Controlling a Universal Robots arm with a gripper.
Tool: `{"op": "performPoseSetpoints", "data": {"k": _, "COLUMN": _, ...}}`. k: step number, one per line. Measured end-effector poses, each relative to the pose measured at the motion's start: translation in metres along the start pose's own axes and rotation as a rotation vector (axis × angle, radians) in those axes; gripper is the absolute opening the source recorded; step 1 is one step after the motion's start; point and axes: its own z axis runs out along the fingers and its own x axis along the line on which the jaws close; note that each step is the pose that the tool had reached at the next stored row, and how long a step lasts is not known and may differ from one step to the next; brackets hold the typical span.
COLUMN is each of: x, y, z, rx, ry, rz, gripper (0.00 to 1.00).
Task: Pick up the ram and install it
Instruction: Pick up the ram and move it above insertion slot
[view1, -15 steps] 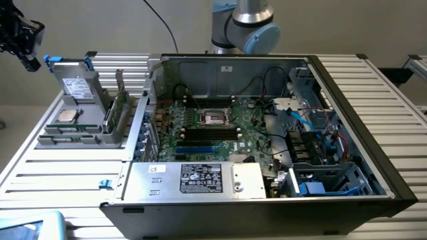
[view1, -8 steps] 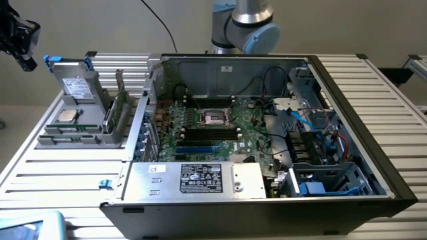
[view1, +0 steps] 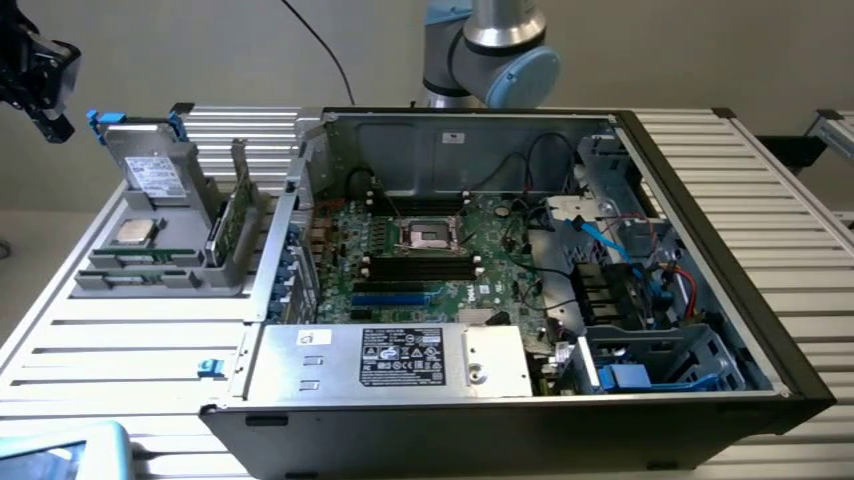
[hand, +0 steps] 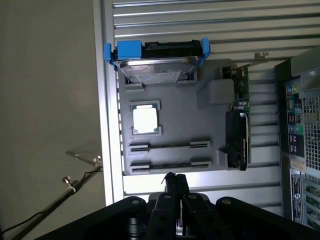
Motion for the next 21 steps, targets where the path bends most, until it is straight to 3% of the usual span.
{"op": "performPoseSetpoints", "data": {"k": 6, "x": 0.0003, "y": 0.0, "z": 0.0, "rx": -0.0002, "ry": -0.0009, "rz": -0.011, "gripper": 0.11}}
{"op": "performPoseSetpoints", "data": {"k": 17, "x": 0.0004, "y": 0.0009, "z": 0.0001, "rx": -0.0011, "ry": 0.0043, "rz": -0.123, "gripper": 0.11}}
{"op": "performPoseSetpoints", "data": {"k": 21, "x": 0.0004, "y": 0.0009, "z": 0.0002, "rx": -0.0016, "ry": 0.0076, "rz": -0.189, "gripper": 0.11}}
